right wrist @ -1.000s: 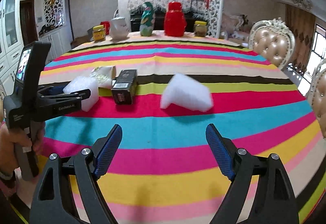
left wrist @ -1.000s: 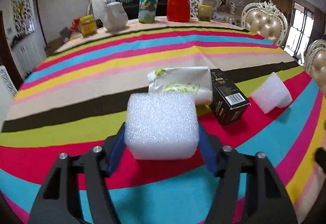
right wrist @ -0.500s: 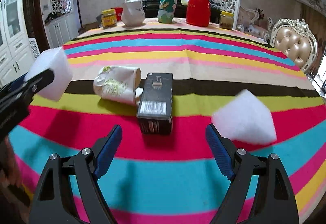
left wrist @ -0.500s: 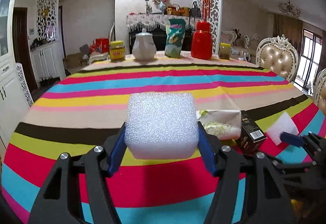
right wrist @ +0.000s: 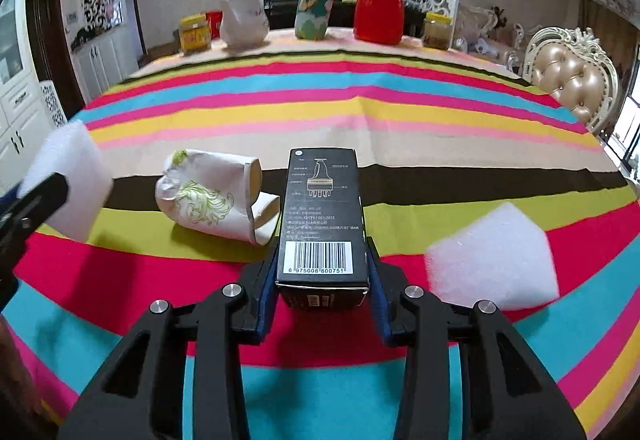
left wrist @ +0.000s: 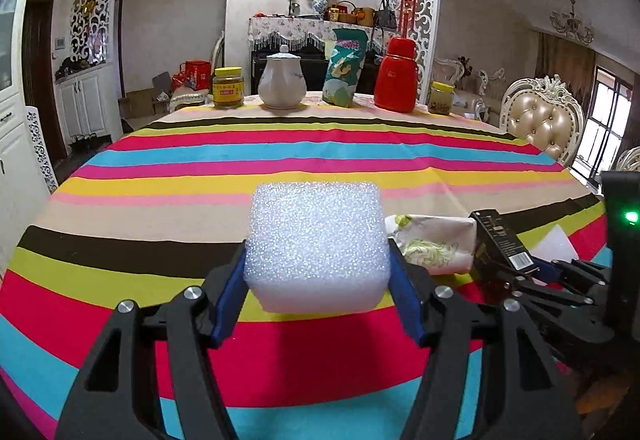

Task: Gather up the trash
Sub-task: 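Grasp a white foam block with the left tool while the right tool grasps the black barcode box, then lift the foam block and black box toward the pink bin, then lower both tools over the pink bin and open them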

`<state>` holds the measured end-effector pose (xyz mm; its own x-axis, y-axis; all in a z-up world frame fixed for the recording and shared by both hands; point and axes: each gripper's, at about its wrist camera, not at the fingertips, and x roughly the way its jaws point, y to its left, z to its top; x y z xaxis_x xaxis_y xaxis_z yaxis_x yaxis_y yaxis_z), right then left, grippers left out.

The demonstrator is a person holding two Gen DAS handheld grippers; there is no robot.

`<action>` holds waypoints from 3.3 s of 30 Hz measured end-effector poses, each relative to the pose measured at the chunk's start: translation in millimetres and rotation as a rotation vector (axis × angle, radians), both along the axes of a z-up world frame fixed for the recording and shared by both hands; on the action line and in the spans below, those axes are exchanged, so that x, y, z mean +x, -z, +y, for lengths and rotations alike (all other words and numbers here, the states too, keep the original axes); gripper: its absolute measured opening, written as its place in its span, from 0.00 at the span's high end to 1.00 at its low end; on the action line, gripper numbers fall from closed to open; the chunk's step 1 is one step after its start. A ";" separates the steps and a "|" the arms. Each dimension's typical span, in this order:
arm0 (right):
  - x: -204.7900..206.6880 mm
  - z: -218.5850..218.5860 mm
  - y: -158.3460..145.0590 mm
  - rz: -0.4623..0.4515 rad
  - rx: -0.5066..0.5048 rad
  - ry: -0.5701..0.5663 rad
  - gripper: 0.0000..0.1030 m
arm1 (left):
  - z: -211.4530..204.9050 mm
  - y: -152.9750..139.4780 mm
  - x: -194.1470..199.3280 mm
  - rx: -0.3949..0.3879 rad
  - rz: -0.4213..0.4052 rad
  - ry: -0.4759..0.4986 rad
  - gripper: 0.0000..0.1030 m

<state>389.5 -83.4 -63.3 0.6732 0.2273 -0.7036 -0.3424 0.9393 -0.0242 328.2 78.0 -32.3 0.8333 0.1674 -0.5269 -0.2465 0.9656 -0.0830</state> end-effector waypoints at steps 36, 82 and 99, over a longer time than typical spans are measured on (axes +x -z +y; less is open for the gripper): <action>-199.9 -167.8 -59.9 -0.204 0.231 0.235 0.63 | -143.3 -23.2 -70.9 0.114 -0.145 0.586 0.39; -355.4 -290.5 -57.6 -0.309 0.124 0.318 0.63 | -300.8 -36.1 -210.3 0.176 -0.146 0.806 0.39; -422.4 -430.0 -50.1 -0.310 0.046 0.662 0.63 | -418.1 -35.9 -224.9 0.112 -0.165 1.059 0.39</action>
